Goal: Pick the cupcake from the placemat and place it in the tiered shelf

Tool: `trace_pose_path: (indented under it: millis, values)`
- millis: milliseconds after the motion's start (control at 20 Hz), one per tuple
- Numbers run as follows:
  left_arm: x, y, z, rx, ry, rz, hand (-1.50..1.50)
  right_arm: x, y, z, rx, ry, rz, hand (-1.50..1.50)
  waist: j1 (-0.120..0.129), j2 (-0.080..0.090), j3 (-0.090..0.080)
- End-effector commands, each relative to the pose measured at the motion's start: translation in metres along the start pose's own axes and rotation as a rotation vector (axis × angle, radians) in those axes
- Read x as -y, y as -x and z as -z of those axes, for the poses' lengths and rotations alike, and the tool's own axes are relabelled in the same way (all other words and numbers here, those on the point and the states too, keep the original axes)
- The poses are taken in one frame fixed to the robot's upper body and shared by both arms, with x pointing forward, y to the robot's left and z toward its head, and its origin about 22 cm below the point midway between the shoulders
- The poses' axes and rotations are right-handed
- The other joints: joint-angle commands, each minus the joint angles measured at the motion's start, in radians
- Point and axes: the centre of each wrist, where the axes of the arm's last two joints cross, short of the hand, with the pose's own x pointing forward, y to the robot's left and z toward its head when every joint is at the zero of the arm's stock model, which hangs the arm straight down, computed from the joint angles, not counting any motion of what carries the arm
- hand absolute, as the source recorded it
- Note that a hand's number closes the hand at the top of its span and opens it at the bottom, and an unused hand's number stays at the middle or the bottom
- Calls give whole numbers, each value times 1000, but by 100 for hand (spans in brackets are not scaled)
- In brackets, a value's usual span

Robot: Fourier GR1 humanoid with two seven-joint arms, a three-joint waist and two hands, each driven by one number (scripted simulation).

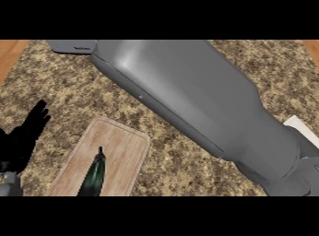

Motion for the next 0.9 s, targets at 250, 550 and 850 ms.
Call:
trace_pose_path:
  millis: [250,550,850]
  values:
    - [-5,-7,5,6,-12,-7,0,-14,4,17,-218,-3,55,150,-14,3,1]
    - [-5,21,-7,7,-33,-4,0,-54,33,33,-275,-64,35,150,-17,5,1]
    - [-2,10,-7,8,-6,-3,0,-74,58,54,-335,-48,3,-150,-20,5,2]
